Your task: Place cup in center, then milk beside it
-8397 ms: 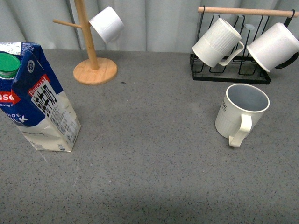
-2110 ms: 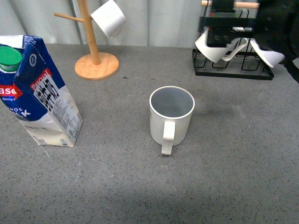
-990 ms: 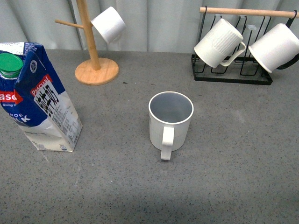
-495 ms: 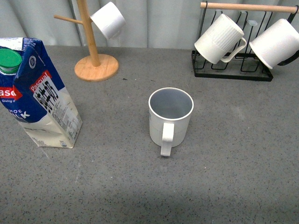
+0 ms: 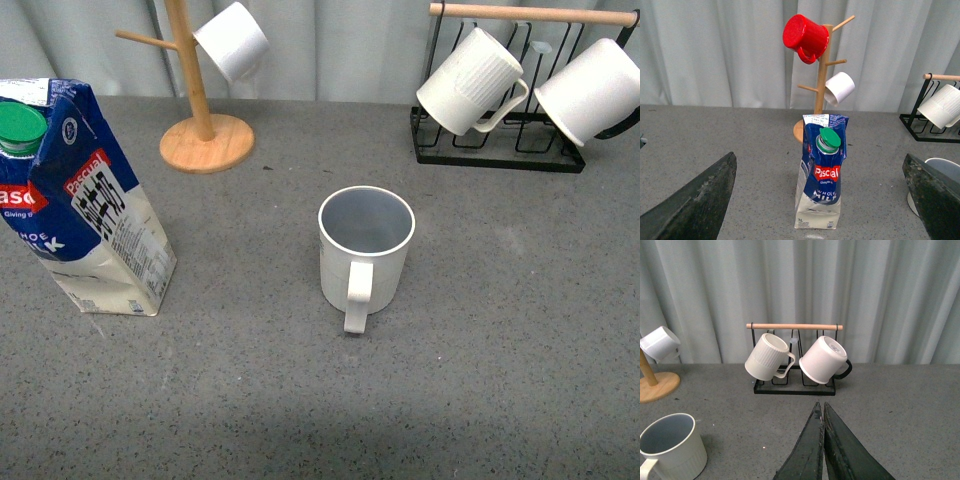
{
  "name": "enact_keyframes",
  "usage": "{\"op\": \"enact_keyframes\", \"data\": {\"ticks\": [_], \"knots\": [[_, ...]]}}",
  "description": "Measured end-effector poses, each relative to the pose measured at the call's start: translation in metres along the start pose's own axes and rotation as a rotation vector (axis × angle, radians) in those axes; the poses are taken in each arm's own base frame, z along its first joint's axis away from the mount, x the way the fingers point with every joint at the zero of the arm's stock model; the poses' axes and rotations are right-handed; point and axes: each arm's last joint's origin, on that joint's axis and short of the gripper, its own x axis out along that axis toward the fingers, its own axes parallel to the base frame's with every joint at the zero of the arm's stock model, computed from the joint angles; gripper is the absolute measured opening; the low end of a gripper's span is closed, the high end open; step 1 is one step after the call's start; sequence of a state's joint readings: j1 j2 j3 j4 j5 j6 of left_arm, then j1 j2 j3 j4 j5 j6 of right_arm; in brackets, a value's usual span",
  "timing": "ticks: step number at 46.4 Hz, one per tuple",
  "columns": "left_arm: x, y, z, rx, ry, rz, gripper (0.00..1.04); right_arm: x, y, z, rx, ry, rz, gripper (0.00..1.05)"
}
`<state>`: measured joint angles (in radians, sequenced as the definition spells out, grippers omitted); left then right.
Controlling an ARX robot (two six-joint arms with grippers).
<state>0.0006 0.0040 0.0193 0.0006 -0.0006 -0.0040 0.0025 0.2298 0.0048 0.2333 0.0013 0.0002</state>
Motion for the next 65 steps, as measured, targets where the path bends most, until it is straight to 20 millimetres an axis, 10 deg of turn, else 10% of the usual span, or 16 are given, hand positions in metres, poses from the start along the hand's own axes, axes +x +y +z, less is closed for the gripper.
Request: {"op": "enact_keyframes", "data": {"ticks": [25,47,65], "knots": [[0.000,0.000,0.000,0.000,0.000,0.000,0.98,-0.014,0.000,-0.003,-0.001,0.006,0.003,0.01],[0.000,0.000,0.000,0.000,0.000,0.000,0.98,-0.014,0.000,-0.003,0.000,0.005,0.003,0.97],[0.037,0.003,-0.010,-0.094,0.207,-0.045,0.98,-0.014,0.000,-0.003,0.000,0.005,0.002,0.95]]}}
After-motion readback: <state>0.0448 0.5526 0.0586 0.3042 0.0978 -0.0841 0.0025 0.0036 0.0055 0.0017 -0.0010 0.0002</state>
